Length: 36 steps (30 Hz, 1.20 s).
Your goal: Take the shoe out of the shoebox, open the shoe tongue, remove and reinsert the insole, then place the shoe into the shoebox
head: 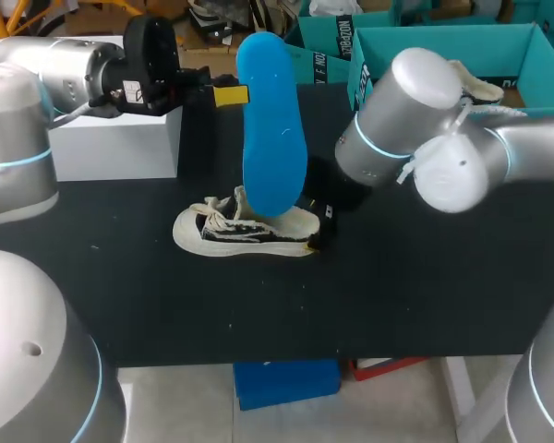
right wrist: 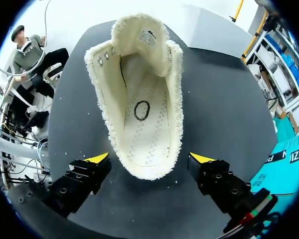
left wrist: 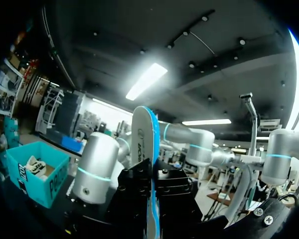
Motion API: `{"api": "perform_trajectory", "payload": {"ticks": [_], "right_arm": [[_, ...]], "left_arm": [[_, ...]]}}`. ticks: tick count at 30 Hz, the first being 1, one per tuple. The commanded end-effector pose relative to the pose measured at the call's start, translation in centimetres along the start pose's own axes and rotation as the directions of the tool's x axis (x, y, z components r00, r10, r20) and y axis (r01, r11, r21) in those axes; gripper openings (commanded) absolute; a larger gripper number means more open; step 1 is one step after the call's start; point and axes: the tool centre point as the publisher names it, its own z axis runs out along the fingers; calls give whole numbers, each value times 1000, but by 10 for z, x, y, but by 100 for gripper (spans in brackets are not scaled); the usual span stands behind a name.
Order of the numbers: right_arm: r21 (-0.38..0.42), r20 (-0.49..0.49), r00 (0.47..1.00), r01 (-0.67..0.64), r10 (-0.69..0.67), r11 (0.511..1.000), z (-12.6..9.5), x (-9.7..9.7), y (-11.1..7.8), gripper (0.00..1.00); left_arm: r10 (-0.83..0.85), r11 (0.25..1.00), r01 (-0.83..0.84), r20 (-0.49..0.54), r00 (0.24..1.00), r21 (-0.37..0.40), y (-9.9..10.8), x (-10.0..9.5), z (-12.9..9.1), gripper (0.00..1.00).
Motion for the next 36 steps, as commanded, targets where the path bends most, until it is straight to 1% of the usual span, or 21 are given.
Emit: {"api": "perform_trajectory", "payload": {"ticks": [1, 9, 15, 22, 36], "right_arm": [[294, -5, 1000, 9, -7, 956, -6, -2, 6, 100], [357, -18, 1000, 23, -18, 934, -5, -2, 12, 100], [380, -28, 999, 45, -38, 924, -5, -3, 20, 100], [390, -37, 998, 59, -49, 919, -4, -5, 24, 100], [394, -43, 998, 60, -47, 917, -3, -6, 24, 100]], "left_arm": [[0, 1000, 0, 7, 1000, -2, 0, 2, 1, 0], [0, 1000, 0, 7, 1000, -2, 0, 2, 1, 0], [0, 1000, 0, 7, 1000, -2, 0, 2, 1, 0], [0, 1000, 0, 7, 1000, -2, 0, 2, 1, 0], [0, 1000, 0, 7, 1000, -2, 0, 2, 1, 0]]}}
